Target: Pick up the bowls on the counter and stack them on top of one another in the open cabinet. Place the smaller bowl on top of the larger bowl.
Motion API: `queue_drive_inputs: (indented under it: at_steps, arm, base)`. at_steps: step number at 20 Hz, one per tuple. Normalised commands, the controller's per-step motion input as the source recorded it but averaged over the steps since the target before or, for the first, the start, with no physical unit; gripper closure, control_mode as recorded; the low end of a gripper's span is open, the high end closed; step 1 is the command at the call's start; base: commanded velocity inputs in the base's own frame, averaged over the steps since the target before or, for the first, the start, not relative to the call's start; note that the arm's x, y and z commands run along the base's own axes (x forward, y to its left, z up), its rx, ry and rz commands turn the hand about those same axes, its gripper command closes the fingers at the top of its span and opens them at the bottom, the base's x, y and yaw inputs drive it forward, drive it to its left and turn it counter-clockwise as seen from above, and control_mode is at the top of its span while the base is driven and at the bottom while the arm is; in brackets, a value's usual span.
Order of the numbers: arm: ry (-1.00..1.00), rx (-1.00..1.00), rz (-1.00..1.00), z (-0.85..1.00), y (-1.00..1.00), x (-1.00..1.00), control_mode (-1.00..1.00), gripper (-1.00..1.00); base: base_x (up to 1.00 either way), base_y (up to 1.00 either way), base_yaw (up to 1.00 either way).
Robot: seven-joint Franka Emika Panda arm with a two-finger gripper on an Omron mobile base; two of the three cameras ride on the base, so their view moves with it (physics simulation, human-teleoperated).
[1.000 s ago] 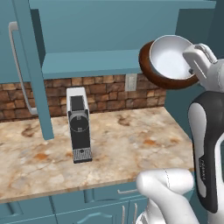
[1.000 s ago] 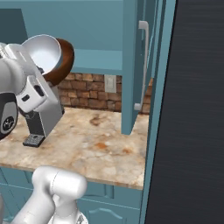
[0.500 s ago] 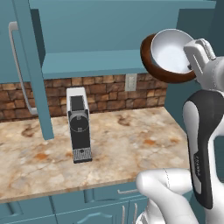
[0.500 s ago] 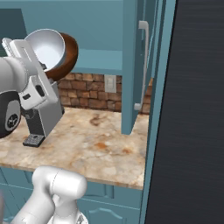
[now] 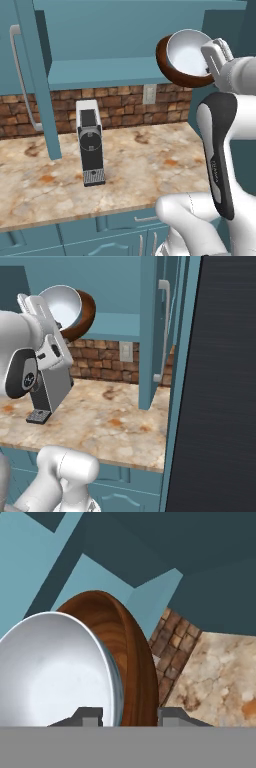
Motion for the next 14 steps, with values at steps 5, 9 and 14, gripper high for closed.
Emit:
queue_drive_inputs:
  at_steps: [5,9,14]
  arm:
    - [0.00,0.09,0.00,0.06,-0.01,0.26,-1.00,1.00]
    - [0.00,0.08,0.00,0.01,-0.01,0.20,-1.00,1.00]
    - [0.00,0.02,0.00,0.00,0.00,0.23,-1.00,1.00]
  base:
    - [0.00,0.00,0.00]
    - [0.00,0.00,0.00]
    - [0.00,0.00,0.00]
